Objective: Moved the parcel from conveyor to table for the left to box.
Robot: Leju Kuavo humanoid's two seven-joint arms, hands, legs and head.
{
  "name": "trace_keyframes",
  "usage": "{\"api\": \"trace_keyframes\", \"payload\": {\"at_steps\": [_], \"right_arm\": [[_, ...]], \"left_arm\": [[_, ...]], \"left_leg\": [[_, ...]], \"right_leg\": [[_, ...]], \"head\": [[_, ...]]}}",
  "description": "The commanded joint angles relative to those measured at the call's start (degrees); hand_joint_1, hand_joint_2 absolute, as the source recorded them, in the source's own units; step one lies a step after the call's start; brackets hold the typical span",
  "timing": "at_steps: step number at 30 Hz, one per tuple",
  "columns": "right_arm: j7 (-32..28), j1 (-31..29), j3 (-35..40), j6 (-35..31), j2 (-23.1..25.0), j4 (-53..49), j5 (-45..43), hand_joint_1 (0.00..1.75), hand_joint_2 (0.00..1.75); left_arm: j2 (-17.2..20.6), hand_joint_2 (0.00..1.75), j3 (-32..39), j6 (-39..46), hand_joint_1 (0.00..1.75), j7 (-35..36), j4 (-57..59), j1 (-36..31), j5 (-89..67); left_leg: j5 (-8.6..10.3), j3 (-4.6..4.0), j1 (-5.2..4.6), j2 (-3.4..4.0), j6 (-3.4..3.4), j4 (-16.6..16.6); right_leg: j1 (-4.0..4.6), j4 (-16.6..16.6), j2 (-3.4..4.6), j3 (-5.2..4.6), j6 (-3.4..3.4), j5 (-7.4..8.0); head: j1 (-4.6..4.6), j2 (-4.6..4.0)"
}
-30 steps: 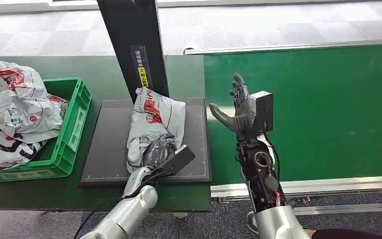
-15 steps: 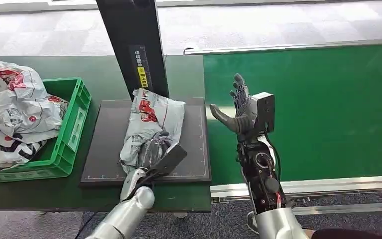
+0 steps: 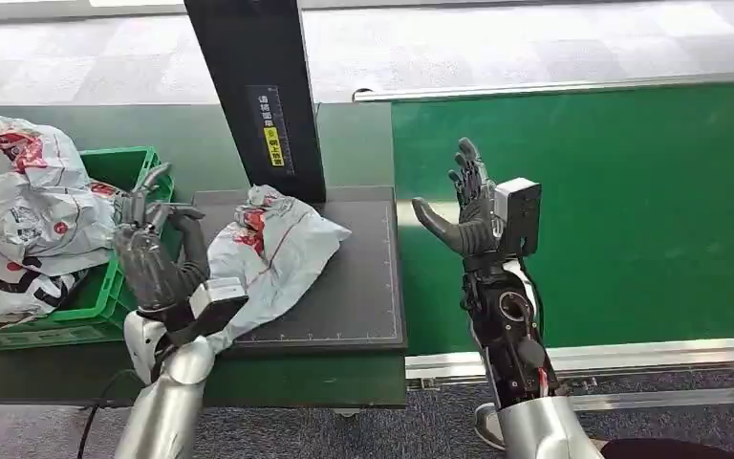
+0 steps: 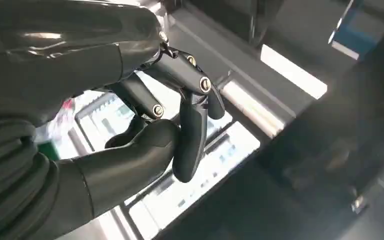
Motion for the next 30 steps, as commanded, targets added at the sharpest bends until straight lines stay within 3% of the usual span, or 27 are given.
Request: {"api": "trace_keyframes", "payload": {"at_steps": [1,8,9,10,12,13,14,16,19,25,26,30], "right_arm": [[-0.62,-5.07,2.37,0.76,-0.66,7.84,-0.34,0.00,1.75],[-1.65,-6.47,3.27,1.16,-0.19,11.19,-0.43,0.00,1.75],[-1.86,-6.53,3.53,1.09,-0.54,11.35,-0.55,0.00,1.75],[-1.96,-6.20,3.41,0.89,-0.96,10.93,-0.67,0.00,1.75],[-1.91,-5.24,2.63,0.73,-1.85,9.72,-0.83,0.00,1.75],[-1.78,-4.99,2.57,0.68,-2.17,9.35,-0.91,0.00,1.75],[-1.69,-4.80,2.24,0.82,-2.27,9.09,-0.47,0.00,1.75],[-1.31,-4.68,1.59,1.46,-2.02,9.01,0.39,0.00,1.75],[-0.52,-4.81,1.10,2.05,-1.20,9.30,1.65,0.00,1.75],[-0.47,-4.92,1.06,2.08,-1.07,9.33,1.74,0.00,1.75],[-0.15,-5.14,1.10,2.51,-0.97,9.64,2.19,0.00,1.75],[0.43,-5.67,1.17,3.02,-0.24,10.26,3.12,0.00,1.75]], "left_arm": [[-1.68,1.75,8.93,2.10,1.75,-2.69,-9.39,-0.58,-2.12],[-0.47,1.75,10.20,2.10,1.75,-2.66,-8.95,-4.43,-4.63],[2.03,1.75,6.45,2.10,1.75,1.98,-7.34,-4.78,-4.99],[5.44,1.75,1.67,-3.77,1.75,11.65,-4.43,-5.34,-5.66],[8.21,1.75,-2.06,-15.04,0.70,24.08,0.53,-7.53,-9.97],[8.23,1.75,-2.28,-13.60,0.33,23.82,2.74,-8.24,-9.86],[9.33,1.75,-3.20,-20.20,0.00,31.00,6.24,-9.07,-15.00],[10.04,1.75,-3.47,-21.26,0.00,35.62,15.32,-10.82,-18.49],[11.85,1.75,-5.08,-30.04,0.00,42.29,25.54,-12.21,-25.11],[11.82,1.75,-5.08,-29.64,0.00,42.11,25.77,-12.20,-25.12],[12.20,1.75,-5.91,-34.51,0.00,42.37,25.53,-11.91,-25.76],[13.18,1.75,-9.18,-40.50,0.00,40.74,28.01,-9.77,-27.83]], "left_leg": [[-0.03,0.07,0.00,0.14,0.02,-0.01],[-0.03,0.14,0.00,0.09,0.03,-0.05],[-0.02,0.04,0.02,0.01,0.01,0.01],[0.00,0.08,0.00,-0.01,0.01,-0.01],[0.04,0.13,-0.01,-0.15,0.01,-0.08],[0.07,0.16,-0.01,-0.27,0.02,-0.13],[0.07,0.12,-0.01,-0.29,0.01,-0.08],[0.12,0.19,-0.04,-0.38,0.00,-0.13],[0.11,0.27,-0.05,-0.23,0.04,-0.20],[0.01,0.14,0.00,0.05,0.02,-0.05],[0.01,0.19,-0.01,-0.01,0.03,-0.08],[0.00,0.18,-0.05,0.10,0.03,-0.09]], "right_leg": [[0.01,-0.02,0.15,0.02,-0.02,0.02],[0.01,-0.07,0.12,0.09,-0.03,0.01],[0.02,0.00,0.04,0.02,-0.03,-0.01],[0.01,-0.01,0.03,0.05,-0.04,-0.01],[0.00,-0.06,-0.08,0.13,-0.03,-0.01],[0.00,-0.11,-0.19,0.20,-0.03,0.00],[-0.01,-0.06,-0.23,0.13,-0.03,-0.02],[-0.04,-0.08,-0.34,0.19,-0.03,-0.03],[-0.04,-0.18,-0.18,0.25,-0.02,0.02],[0.00,-0.05,0.05,0.04,-0.04,-0.01],[0.00,-0.08,0.01,0.09,-0.04,-0.03],[-0.04,-0.06,0.12,0.05,-0.03,0.00]], "head": [[0.00,0.02],[-0.02,0.02],[-0.02,0.02],[-0.02,0.02],[0.00,0.00],[-0.02,0.02],[0.00,0.02],[0.00,0.00],[0.00,0.02],[0.00,0.00],[-0.02,0.00],[-0.02,0.02]]}}
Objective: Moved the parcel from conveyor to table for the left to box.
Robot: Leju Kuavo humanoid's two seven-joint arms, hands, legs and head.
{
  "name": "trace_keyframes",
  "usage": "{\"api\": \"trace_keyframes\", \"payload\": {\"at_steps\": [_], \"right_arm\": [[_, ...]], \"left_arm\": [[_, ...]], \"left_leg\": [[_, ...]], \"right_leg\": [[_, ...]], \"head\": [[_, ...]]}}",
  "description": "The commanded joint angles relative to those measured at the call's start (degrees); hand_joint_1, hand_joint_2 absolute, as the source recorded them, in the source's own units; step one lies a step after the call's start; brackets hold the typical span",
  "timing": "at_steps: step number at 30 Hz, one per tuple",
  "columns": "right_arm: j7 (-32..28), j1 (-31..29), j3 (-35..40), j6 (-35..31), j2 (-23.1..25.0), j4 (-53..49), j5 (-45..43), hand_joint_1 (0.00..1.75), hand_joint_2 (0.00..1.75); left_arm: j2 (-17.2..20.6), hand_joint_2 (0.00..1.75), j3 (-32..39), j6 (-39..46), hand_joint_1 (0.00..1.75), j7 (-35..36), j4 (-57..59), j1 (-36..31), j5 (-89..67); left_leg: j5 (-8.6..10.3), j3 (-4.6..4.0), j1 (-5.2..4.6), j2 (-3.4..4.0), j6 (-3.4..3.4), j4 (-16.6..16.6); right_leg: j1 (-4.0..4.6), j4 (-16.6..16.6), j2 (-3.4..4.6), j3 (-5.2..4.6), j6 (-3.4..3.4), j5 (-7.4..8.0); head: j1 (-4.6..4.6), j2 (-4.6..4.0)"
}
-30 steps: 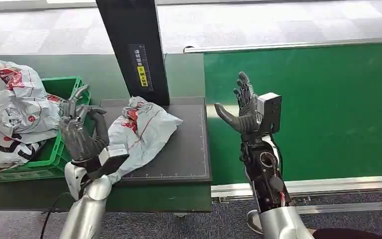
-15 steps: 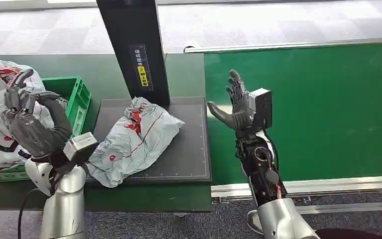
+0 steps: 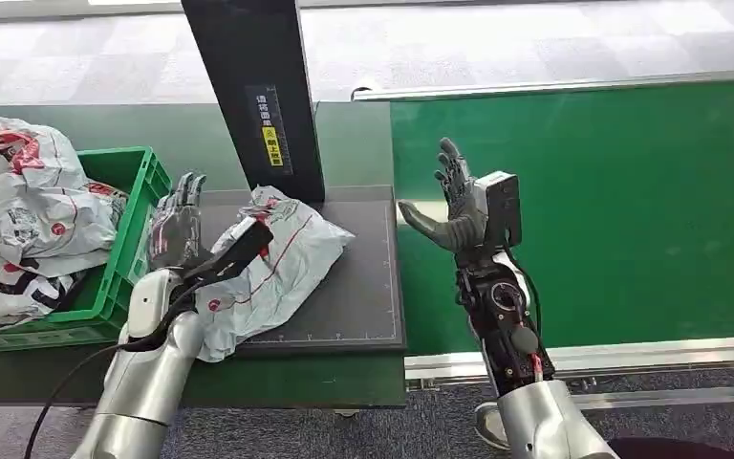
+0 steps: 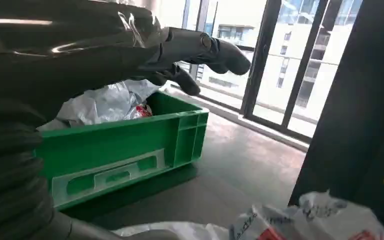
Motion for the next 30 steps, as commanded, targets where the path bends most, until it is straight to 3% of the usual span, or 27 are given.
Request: {"api": "trace_keyframes", "payload": {"at_steps": [1,30], "right_arm": [[1.07,-2.44,-0.58,1.10,0.52,4.42,1.17,0.00,1.75],[1.31,-2.62,-0.13,1.17,0.78,4.31,1.51,0.00,1.75]], "left_arm": [[3.87,1.75,-7.12,-10.06,0.00,-2.21,11.54,-0.12,-2.26],[3.13,1.75,-8.52,-11.09,0.00,-0.23,13.08,0.57,-2.88]], "left_leg": [[0.00,0.19,-0.04,-0.01,0.02,-0.10],[0.00,0.39,-0.05,-0.03,0.03,-0.13]], "right_leg": [[-0.04,-0.07,0.01,0.18,-0.01,-0.02],[-0.05,-0.09,0.04,0.42,-0.01,-0.01]], "head": [[0.02,0.02],[0.02,0.00]]}}
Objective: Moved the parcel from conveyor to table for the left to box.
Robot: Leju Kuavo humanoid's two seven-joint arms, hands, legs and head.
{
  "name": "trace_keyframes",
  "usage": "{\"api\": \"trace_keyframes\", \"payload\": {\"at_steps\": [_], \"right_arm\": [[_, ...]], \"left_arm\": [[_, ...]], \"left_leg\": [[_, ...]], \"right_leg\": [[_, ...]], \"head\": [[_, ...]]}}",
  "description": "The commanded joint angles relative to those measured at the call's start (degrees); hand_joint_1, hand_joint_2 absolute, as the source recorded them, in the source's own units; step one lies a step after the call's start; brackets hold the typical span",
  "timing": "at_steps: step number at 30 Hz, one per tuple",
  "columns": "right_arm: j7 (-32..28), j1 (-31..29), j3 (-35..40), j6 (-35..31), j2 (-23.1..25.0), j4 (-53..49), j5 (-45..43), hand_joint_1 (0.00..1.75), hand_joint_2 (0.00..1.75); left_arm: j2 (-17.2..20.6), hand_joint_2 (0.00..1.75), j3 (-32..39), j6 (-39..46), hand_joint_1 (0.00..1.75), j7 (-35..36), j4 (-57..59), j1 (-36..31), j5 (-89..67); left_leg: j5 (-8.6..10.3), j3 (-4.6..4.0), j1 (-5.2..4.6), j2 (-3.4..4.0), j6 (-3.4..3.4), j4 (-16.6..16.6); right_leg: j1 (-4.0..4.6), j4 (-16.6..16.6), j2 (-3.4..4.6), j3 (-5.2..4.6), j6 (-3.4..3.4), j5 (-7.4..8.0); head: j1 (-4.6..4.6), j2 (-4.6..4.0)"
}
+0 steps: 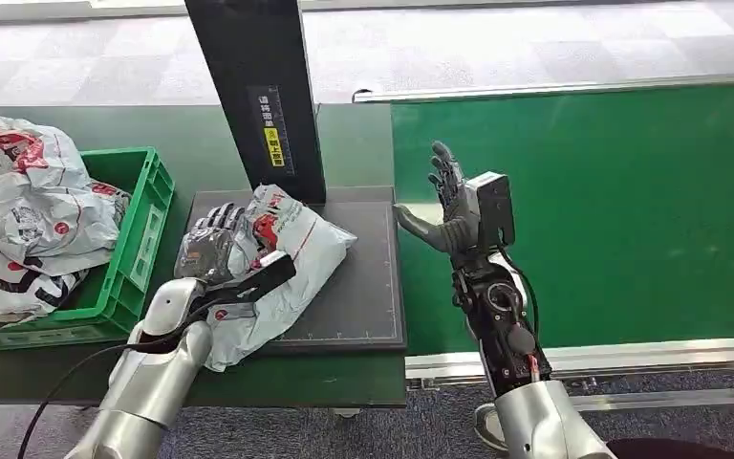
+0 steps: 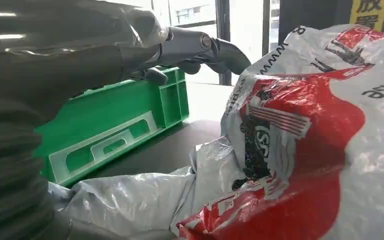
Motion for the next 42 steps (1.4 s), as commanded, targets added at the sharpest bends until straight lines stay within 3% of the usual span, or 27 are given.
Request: {"api": "trace_keyframes", "payload": {"at_steps": [1,5,6,9,13,23,38,42], "right_arm": [[0.34,-2.93,0.00,0.22,0.44,4.28,0.19,0.00,1.75],[0.17,-3.70,0.56,0.15,0.47,5.42,0.18,0.00,1.75],[0.03,-3.96,0.78,0.08,0.43,5.79,0.14,0.00,1.75],[0.13,-3.84,1.23,-0.11,-0.08,5.05,-0.28,0.00,1.75],[0.31,-3.66,1.27,-0.08,-0.21,4.62,-0.38,0.00,1.75],[0.64,-2.43,1.77,-0.02,-1.50,2.93,-0.96,0.00,1.75],[0.69,-2.47,1.94,-0.01,-1.48,3.00,-0.98,0.00,1.75],[0.86,-1.54,2.17,0.23,-2.22,1.16,-1.47,0.00,1.75]], "left_arm": [[0.28,1.75,-3.49,-2.97,0.00,-0.98,8.09,1.07,0.52],[-0.78,1.75,-7.73,-5.90,0.00,-6.28,12.54,0.02,2.32],[-0.75,1.75,-11.29,-9.35,1.75,-9.81,16.35,-1.80,2.29],[-2.48,1.75,-15.26,-5.15,1.75,-11.35,25.69,-6.17,5.11],[-2.01,1.75,-15.84,-4.97,1.75,-11.51,25.43,-6.41,5.90],[-1.58,1.75,-20.03,-5.64,1.75,-12.43,25.97,-7.72,10.34],[-1.35,1.75,-20.10,-5.47,1.75,-13.03,25.71,-7.51,11.32],[-0.71,1.75,-19.98,0.87,1.75,-15.17,21.81,-7.75,13.35]], "left_leg": [[0.00,0.21,-0.05,0.07,0.03,-0.16],[0.01,0.25,-0.08,-0.01,0.03,-0.13],[0.03,0.29,-0.07,-0.03,0.04,-0.17],[0.09,0.31,-0.09,-0.42,0.06,-0.12],[0.14,0.38,-0.15,-0.77,0.17,-0.08],[0.20,0.60,-0.24,-0.84,0.26,-0.14],[0.19,0.61,-0.24,-0.73,0.26,-0.15],[0.19,0.59,-0.24,-0.76,0.26,-0.13]], "right_leg": [[-0.05,-0.13,0.09,0.16,-0.01,0.01],[-0.07,-0.07,0.01,0.21,0.00,-0.02],[-0.07,-0.12,-0.01,0.27,-0.01,0.01],[-0.09,-0.10,-0.44,0.42,0.05,-0.05],[-0.15,-0.08,-0.85,0.64,0.13,-0.13],[-0.26,-0.15,-0.89,0.90,0.15,-0.09],[-0.27,-0.16,-0.79,0.86,0.15,-0.06],[-0.26,-0.14,-0.83,0.86,0.15,-0.08]], "head": [[0.00,0.00],[-0.02,0.00],[0.00,0.00],[-0.02,0.00],[0.00,0.00],[-0.02,0.00],[-0.02,-0.02],[-0.02,0.00]]}}
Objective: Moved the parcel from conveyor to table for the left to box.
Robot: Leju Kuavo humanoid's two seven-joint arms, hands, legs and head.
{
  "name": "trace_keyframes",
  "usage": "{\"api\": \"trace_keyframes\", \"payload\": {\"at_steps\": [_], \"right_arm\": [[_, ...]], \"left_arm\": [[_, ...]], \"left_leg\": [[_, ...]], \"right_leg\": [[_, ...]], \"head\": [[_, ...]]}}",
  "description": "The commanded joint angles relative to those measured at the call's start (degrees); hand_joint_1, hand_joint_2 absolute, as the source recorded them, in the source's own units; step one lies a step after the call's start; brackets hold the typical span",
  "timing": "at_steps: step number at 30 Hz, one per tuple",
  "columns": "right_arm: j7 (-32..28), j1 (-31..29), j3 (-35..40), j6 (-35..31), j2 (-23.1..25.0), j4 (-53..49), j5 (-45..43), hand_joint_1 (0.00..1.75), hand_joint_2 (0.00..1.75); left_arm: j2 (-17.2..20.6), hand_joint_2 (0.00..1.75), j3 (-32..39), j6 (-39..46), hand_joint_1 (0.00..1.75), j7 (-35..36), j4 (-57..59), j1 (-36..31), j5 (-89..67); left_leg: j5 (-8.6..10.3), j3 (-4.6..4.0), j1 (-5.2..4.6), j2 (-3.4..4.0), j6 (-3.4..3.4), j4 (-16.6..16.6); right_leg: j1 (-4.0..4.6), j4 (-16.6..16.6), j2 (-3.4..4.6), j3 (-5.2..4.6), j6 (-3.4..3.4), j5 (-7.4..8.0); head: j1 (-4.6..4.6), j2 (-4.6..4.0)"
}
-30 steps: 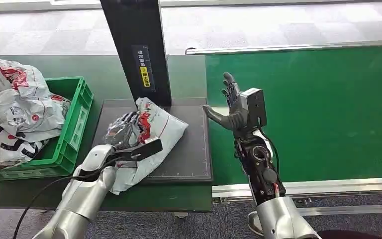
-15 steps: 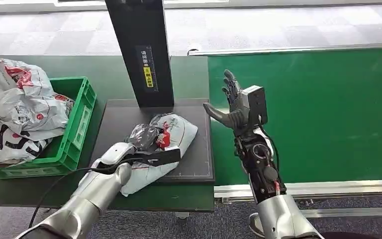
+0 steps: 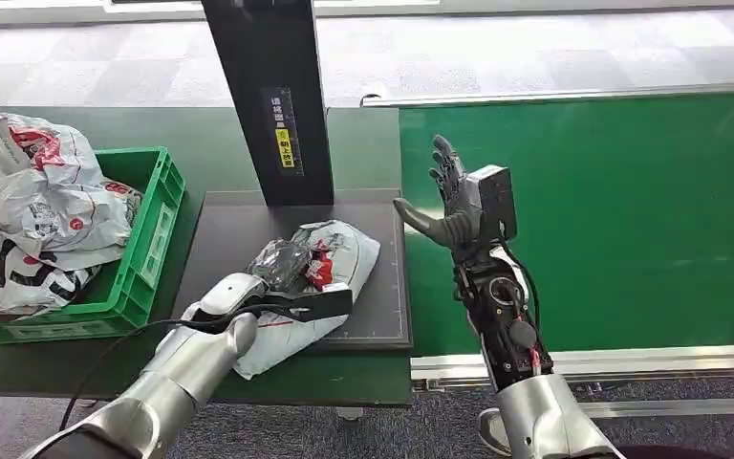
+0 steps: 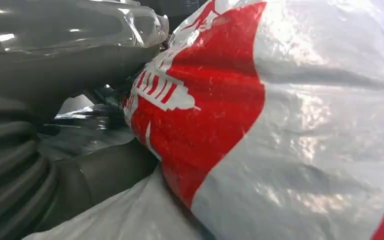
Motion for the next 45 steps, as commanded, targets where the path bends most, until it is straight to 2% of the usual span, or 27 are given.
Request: {"api": "trace_keyframes", "payload": {"at_steps": [1,6,7,8,11,13,15,18,23,25,28,30,34,43,44,45], "right_arm": [[0.49,0.20,1.93,0.27,-2.13,-0.34,-0.86,0.00,1.75],[0.56,0.99,1.93,0.39,-2.61,-1.59,-1.33,0.00,1.75],[0.36,0.53,2.28,0.63,-2.35,-0.74,-1.62,0.00,1.75],[-0.04,-0.44,2.81,0.61,-1.96,1.01,-1.86,0.00,1.75],[-1.44,-1.80,3.60,-0.32,-1.63,3.60,-2.52,0.00,1.75],[-1.67,-1.82,3.93,-0.59,-1.93,3.61,-2.76,0.00,1.75],[-1.68,-1.78,3.97,-0.62,-2.00,3.54,-2.78,0.00,1.75],[-1.72,-1.81,3.88,-0.71,-1.94,3.75,-2.83,0.00,1.75],[-1.96,-1.73,3.61,-0.69,-1.64,3.82,-2.77,0.00,1.75],[-1.99,-1.54,3.53,-0.69,-1.72,3.55,-2.73,0.00,1.75],[-2.01,-0.50,2.96,-0.80,-2.04,2.26,-2.72,0.00,1.75],[-2.01,0.33,2.69,-0.87,-2.59,1.34,-2.70,0.00,1.75],[-2.02,1.29,2.54,-0.90,-2.80,0.20,-2.64,0.00,1.75],[-2.01,1.22,2.61,-0.89,-2.69,0.16,-2.61,0.00,1.75],[-1.99,1.24,2.62,-0.92,-2.64,0.17,-2.54,0.00,1.75],[-1.94,1.21,2.68,-0.98,-2.67,0.23,-2.42,0.00,1.75]], "left_arm": [[1.23,1.75,-2.19,9.59,1.75,-2.31,-0.09,3.02,3.08],[1.29,1.75,4.62,29.82,1.75,-0.57,-9.75,4.57,5.45],[0.71,1.75,9.86,39.25,1.75,-3.33,-17.96,7.27,5.25],[1.41,1.75,11.52,46.47,1.75,-4.91,-19.79,8.56,5.51],[3.42,1.75,15.79,45.73,1.75,-4.78,-26.49,10.87,7.30],[3.09,1.75,20.52,46.47,1.75,-7.20,-28.46,11.80,8.20],[3.14,1.75,21.01,46.47,1.75,-7.76,-28.25,11.82,8.46],[0.39,1.75,28.11,46.47,1.75,-11.28,-31.85,13.54,7.04],[-1.85,1.75,35.24,46.47,1.75,-16.26,-36.74,15.48,6.76],[-2.34,1.75,37.47,46.47,1.75,-16.01,-38.31,16.01,5.76],[-4.06,1.75,46.00,46.47,1.75,-19.87,-41.41,16.15,4.09],[-3.20,1.75,49.68,46.47,1.75,-19.83,-40.32,14.45,1.14],[-0.07,1.75,52.71,46.47,1.75,-16.64,-36.83,11.23,-4.70],[-0.46,1.75,53.16,46.47,1.75,-16.11,-37.24,11.18,-6.24],[0.14,1.75,53.96,46.47,1.75,-14.90,-36.81,10.63,-8.48],[2.34,1.75,54.59,46.47,1.75,-14.09,-34.61,9.33,-8.95]], "left_leg": [[0.00,0.06,-0.03,0.08,0.01,-0.07],[0.00,-0.18,0.02,0.08,0.00,0.00],[-0.01,-0.23,0.02,0.10,0.00,0.02],[-0.01,-0.29,0.04,0.17,0.00,0.02],[-0.09,-0.44,0.03,0.56,-0.03,0.02],[-0.07,-0.52,0.04,0.56,-0.04,0.03],[-0.09,-0.47,0.04,0.59,-0.05,-0.01],[-0.09,-0.66,0.08,0.53,-0.05,0.03],[-0.13,-0.75,0.10,0.63,-0.02,0.04],[-0.12,-0.76,0.09,0.59,-0.03,0.03],[-0.13,-0.77,0.10,0.64,-0.05,0.00],[-0.11,-0.82,0.11,0.59,-0.06,0.02],[-0.06,-0.86,0.12,0.47,-0.07,0.01],[-0.05,-0.87,0.13,0.55,-0.05,0.01],[-0.07,-0.84,0.14,0.57,-0.05,0.01],[-0.06,-0.87,0.13,0.58,-0.06,0.02]], "right_leg": [[-0.02,-0.05,0.09,0.03,-0.01,0.01],[0.02,-0.02,0.10,-0.22,-0.02,0.03],[0.03,0.00,0.11,-0.27,-0.02,0.02],[0.05,-0.02,0.18,-0.35,-0.04,0.06],[0.05,0.03,0.57,-0.63,-0.08,0.10],[0.07,0.04,0.57,-0.69,-0.07,0.08],[0.08,0.03,0.68,-0.69,-0.08,0.05],[0.12,0.03,0.62,-0.90,-0.07,0.06],[0.15,0.01,0.70,-0.95,-0.05,0.05],[0.14,0.02,0.66,-0.96,-0.07,0.03],[0.15,0.00,0.72,-0.99,-0.08,0.04],[0.16,0.02,0.65,-1.03,-0.08,0.04],[0.16,0.02,0.54,-1.08,-0.08,0.05],[0.18,0.02,0.50,-1.06,-0.07,0.03],[0.19,0.00,0.52,-1.02,-0.07,0.03],[0.19,0.03,0.51,-1.07,-0.07,0.03]], "head": [[0.00,0.02],[0.02,0.02],[0.02,0.02],[0.02,0.00],[0.02,0.00],[0.00,0.02],[0.02,0.02],[0.00,0.02],[0.02,0.02],[0.02,0.00],[0.00,0.02],[0.00,0.02],[0.00,0.02],[0.02,0.02],[0.02,0.02],[0.04,0.00]]}}
